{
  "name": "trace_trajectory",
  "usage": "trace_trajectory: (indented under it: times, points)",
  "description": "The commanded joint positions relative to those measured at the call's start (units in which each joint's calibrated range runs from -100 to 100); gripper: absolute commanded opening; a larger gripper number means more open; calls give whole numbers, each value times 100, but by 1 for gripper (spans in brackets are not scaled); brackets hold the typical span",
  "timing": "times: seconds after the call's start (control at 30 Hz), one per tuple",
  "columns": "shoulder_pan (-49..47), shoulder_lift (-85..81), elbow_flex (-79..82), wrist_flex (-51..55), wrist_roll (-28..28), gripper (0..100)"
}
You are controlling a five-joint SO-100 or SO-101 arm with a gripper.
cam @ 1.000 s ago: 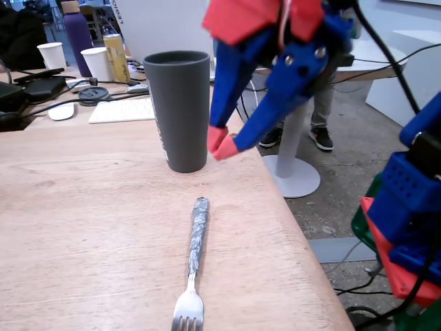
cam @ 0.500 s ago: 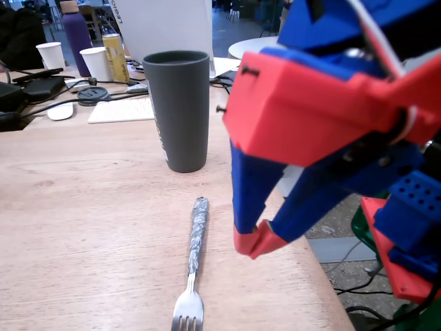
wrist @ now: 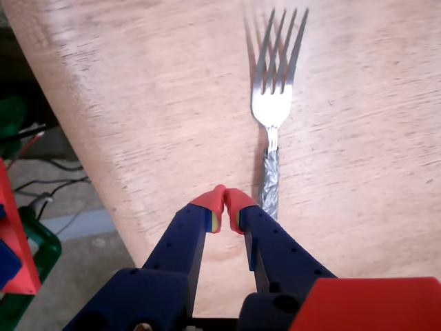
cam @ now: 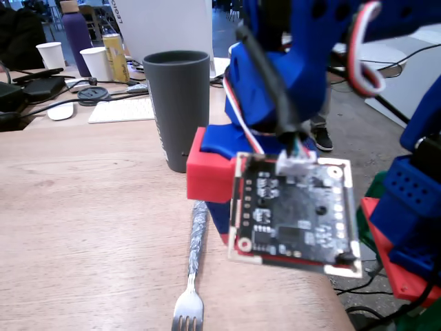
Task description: Grab the fork and place it in gray glass
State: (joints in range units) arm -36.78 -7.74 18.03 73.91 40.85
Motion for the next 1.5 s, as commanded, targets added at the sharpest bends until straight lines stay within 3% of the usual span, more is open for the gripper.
trace_trajectory:
  times: [0.0,0.2,0.4,1.07,1.1,1.17,1.2,1.23,1.47]
  points:
    - [294,19,-138,-76,15,0]
    - [463,19,-166,-191,54,0]
    - [463,234,-156,-1496,49,0]
    - [954,954,-128,-2088,59,0]
    - [954,954,-128,-2088,59,1]
    - [937,954,-119,-2088,63,17]
    - [886,954,-109,-2088,63,30]
    - [886,954,-100,-2088,63,33]
    - [954,1340,-156,-2088,54,33]
